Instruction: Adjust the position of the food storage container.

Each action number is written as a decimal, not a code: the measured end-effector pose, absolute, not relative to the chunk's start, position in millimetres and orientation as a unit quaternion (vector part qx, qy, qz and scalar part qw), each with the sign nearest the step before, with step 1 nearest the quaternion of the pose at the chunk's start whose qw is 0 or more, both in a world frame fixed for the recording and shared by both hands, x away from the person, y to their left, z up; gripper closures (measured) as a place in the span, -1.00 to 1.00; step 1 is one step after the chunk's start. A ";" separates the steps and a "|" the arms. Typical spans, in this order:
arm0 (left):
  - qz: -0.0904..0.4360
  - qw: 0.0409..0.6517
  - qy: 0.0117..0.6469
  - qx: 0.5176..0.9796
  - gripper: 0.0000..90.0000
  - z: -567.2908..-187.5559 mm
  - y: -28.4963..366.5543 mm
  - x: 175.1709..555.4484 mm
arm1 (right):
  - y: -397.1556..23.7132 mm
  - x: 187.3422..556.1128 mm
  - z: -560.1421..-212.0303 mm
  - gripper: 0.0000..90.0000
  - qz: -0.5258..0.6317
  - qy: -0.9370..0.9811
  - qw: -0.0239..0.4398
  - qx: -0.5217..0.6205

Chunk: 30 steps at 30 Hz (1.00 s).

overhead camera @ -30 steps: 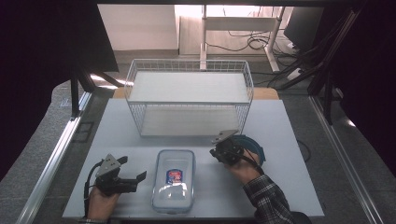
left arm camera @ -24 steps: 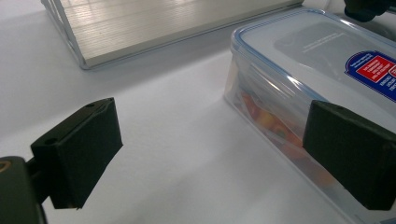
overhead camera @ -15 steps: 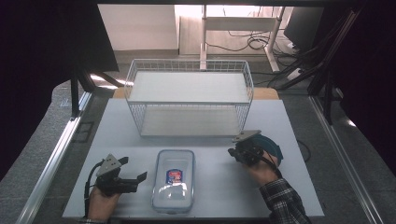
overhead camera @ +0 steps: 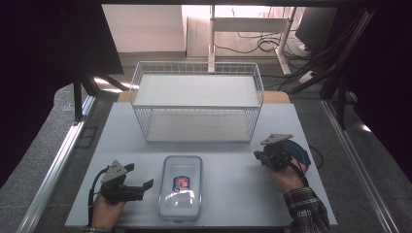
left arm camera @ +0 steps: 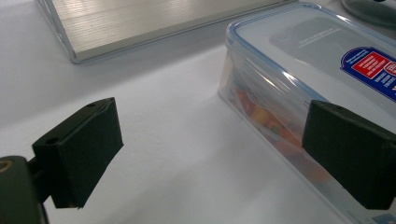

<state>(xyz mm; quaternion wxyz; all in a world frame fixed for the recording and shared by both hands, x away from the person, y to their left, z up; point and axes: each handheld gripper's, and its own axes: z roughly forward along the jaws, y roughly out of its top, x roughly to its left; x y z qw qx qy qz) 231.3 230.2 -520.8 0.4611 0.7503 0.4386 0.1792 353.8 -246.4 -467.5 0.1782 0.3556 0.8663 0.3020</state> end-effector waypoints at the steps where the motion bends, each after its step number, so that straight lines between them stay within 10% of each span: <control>1: 0.174 0.463 0.441 0.749 -0.90 -520.8 230.4 231.4 | -245.8 351.5 -467.2 0.98 0.301 0.866 0.186 0.354; 9: 0.156 0.465 0.440 0.752 -0.79 -516.6 230.5 222.8 | -243.6 331.6 -454.9 0.98 0.349 0.856 0.188 0.332; 19: 0.076 0.430 0.326 0.838 1.00 -519.9 210.1 185.2 | -222.9 296.0 -461.3 0.97 0.381 0.862 0.151 0.299; 30: 0.033 0.421 0.282 0.862 1.00 -522.4 174.2 188.3 | -219.9 257.8 -465.1 0.98 0.394 0.867 0.114 0.282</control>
